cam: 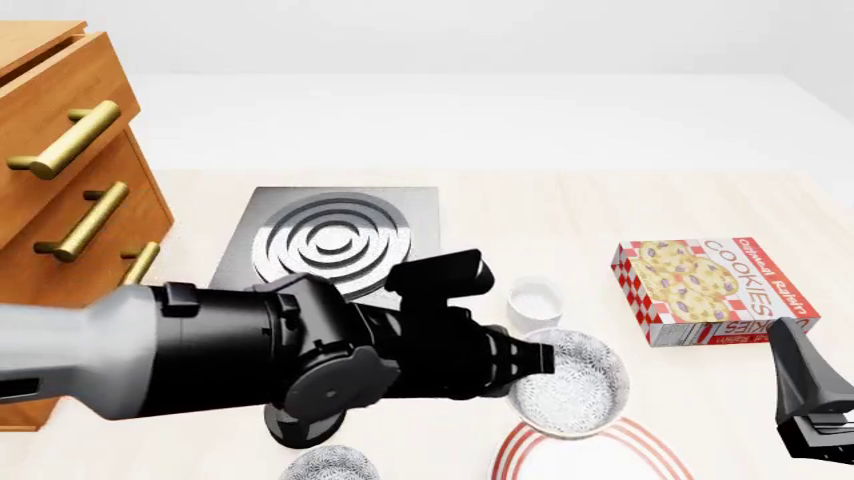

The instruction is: Pick the akita bowl on the wooden cabinet and place it on the plate.

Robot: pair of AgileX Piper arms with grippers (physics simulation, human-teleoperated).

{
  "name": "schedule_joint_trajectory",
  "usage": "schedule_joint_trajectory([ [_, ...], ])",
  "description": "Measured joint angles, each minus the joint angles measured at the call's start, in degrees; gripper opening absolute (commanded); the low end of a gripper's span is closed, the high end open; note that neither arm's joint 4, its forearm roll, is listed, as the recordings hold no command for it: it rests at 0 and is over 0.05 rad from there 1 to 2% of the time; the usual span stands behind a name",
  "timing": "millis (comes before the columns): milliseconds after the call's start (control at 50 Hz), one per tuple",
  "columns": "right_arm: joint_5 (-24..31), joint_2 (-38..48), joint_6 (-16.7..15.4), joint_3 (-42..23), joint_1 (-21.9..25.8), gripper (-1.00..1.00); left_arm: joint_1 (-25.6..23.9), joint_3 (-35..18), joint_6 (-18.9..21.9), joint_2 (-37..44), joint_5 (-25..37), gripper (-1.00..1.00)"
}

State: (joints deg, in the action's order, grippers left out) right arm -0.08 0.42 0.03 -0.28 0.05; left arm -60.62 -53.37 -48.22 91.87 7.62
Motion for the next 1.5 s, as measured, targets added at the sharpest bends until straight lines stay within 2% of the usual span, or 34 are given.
schedule_joint_trajectory([
  [1500, 0.0, 0.0, 0.0, 0.0, 0.0, 1.0, -1.5, 0.7, -2.3, 4.7, -3.7, -1.0],
])
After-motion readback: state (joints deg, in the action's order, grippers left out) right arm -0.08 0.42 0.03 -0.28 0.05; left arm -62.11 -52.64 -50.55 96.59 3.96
